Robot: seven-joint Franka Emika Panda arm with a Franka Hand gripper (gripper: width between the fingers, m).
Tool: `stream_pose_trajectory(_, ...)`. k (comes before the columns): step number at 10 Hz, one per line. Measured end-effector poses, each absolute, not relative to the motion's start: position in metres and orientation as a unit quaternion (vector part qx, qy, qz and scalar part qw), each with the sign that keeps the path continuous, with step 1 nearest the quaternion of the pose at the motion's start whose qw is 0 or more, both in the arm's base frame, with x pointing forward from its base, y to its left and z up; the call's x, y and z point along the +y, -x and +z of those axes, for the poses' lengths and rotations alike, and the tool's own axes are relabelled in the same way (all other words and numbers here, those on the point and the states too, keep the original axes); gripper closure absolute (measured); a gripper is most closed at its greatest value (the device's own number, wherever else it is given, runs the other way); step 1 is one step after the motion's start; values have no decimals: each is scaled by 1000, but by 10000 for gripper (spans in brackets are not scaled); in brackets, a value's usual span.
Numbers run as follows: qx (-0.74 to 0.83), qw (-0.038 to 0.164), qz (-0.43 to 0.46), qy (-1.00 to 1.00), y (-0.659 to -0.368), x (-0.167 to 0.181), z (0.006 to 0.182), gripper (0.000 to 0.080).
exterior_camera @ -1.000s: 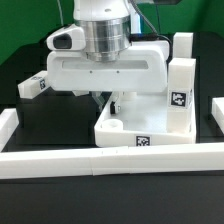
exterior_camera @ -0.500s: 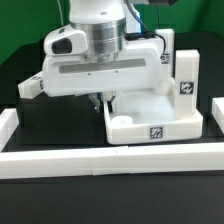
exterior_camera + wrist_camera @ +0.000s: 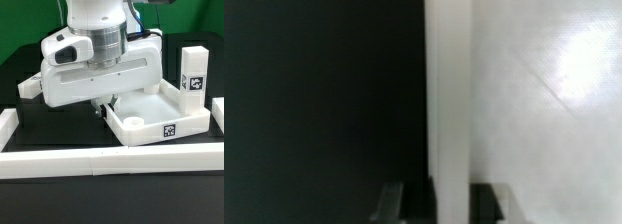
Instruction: Assemble desk
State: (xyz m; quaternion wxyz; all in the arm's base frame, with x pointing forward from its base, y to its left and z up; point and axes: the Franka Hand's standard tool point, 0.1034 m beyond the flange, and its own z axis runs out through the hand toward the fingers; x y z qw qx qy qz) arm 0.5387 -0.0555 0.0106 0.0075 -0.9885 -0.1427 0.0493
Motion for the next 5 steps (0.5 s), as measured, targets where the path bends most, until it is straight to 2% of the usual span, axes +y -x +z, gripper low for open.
stream_pose_trajectory(3,-327,-4,52,943,-546,-67,15,746)
stream_pose_trajectory(5,-407,-13,48,912,-563,-51,17,746)
